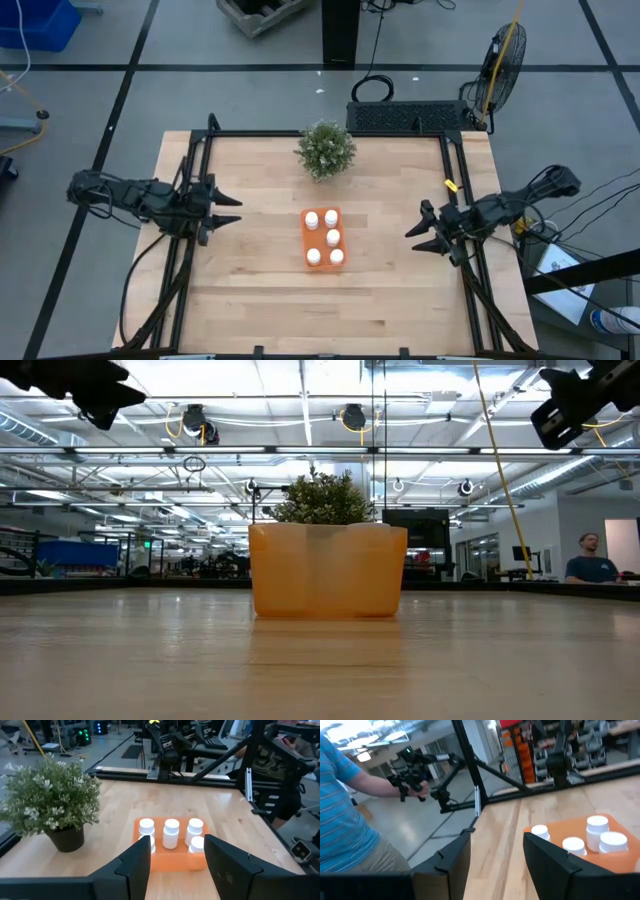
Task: Pick and place pill bottles into a basket
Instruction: Return to Home Position
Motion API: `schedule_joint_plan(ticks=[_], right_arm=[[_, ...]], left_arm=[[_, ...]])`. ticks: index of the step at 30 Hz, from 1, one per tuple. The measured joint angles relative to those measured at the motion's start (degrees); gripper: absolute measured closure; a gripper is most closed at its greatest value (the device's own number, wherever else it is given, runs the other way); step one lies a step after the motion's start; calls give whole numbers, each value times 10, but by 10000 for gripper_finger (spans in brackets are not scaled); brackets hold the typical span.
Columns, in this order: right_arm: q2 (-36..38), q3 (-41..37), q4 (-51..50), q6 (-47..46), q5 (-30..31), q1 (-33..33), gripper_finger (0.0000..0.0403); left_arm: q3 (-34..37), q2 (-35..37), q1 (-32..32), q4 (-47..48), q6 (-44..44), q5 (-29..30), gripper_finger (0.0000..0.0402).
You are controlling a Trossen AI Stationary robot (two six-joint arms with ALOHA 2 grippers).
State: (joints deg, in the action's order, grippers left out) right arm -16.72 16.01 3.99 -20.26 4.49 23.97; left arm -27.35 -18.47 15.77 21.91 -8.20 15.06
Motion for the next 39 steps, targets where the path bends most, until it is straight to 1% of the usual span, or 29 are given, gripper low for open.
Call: schedule_joint_plan(ticks=[5,11,14,20,23,32,36,39], right_arm=[[29,-49,55,9,-1,0,228],[55,-87,86,18,-2,0,226],[67,-95,91,29,-1,0,228],[94,-102,92,55,-1,0,230],[108,-109,91,64,-1,0,228],[150,-127,89,66,-1,0,230],[167,-128,71,76,-1,0,227],[166,-129,60,75,-1,0,225]], left_arm=[[24,38,0,1,8,0,215],[50,88,0,1,5,0,215],[60,116,0,1,11,4,215],[87,180,0,3,16,32,215],[91,182,-2,5,17,41,215],[91,182,-19,7,6,41,215],[90,182,-29,7,6,44,215],[90,182,-39,7,6,45,215]])
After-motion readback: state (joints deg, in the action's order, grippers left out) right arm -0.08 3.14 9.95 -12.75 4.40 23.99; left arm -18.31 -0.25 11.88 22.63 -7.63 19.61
